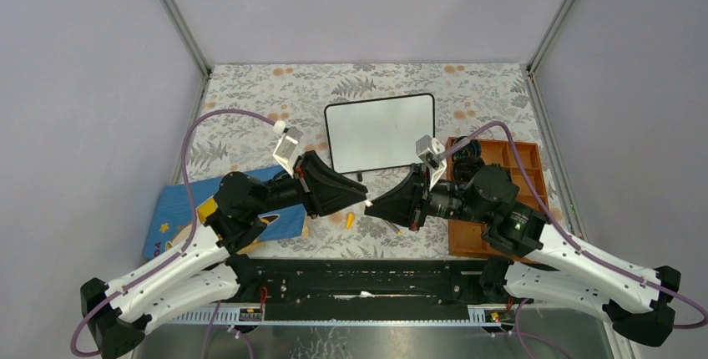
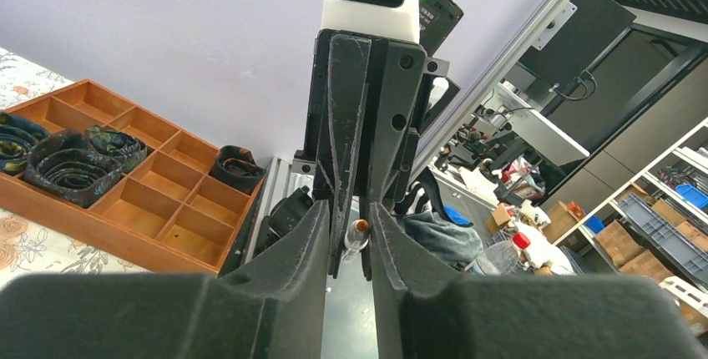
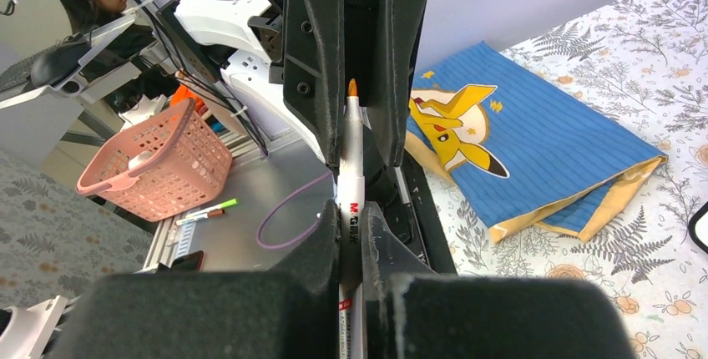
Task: Write a sentence on the whiteboard
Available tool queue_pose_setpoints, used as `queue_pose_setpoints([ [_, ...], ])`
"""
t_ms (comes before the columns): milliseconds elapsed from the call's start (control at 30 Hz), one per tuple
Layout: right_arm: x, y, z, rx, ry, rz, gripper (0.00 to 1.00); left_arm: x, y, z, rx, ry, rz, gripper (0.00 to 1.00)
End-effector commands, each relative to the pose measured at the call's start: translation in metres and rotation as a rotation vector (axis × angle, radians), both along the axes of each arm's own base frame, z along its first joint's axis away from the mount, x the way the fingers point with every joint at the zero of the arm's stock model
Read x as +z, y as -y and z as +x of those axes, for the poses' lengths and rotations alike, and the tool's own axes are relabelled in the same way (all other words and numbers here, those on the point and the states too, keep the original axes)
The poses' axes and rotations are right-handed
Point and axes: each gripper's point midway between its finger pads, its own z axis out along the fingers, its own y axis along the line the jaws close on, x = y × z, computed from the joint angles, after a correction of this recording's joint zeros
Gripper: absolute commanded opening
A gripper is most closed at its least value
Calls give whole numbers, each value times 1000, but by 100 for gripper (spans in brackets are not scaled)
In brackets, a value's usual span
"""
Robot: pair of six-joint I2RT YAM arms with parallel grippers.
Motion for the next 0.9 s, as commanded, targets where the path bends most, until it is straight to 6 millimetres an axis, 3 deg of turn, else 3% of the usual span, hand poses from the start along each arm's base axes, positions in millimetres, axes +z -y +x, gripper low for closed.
queue_pose_setpoints([
  [0,23,0,-3,16,24,66,0,15,-2,-6,-20,37,-26,28],
  [133,18,-4,0,14,16,48,0,11,-1,-6,-23,37,-19,1],
  [333,20,-7,5,-4,11,32,3,15,-6,0,28,45,-61,0],
  [467,32,-5,13,-50,22,60,57,31,-21,15,155,14,-159,0],
  [567,43,-2,22,-114,23,109,82,45,-36,27,262,1,-225,0],
  [667,58,4,33,-185,19,192,90,58,-52,41,363,-34,-299,0],
  [867,88,11,55,-300,-71,359,90,79,-71,58,459,-110,-432,0],
])
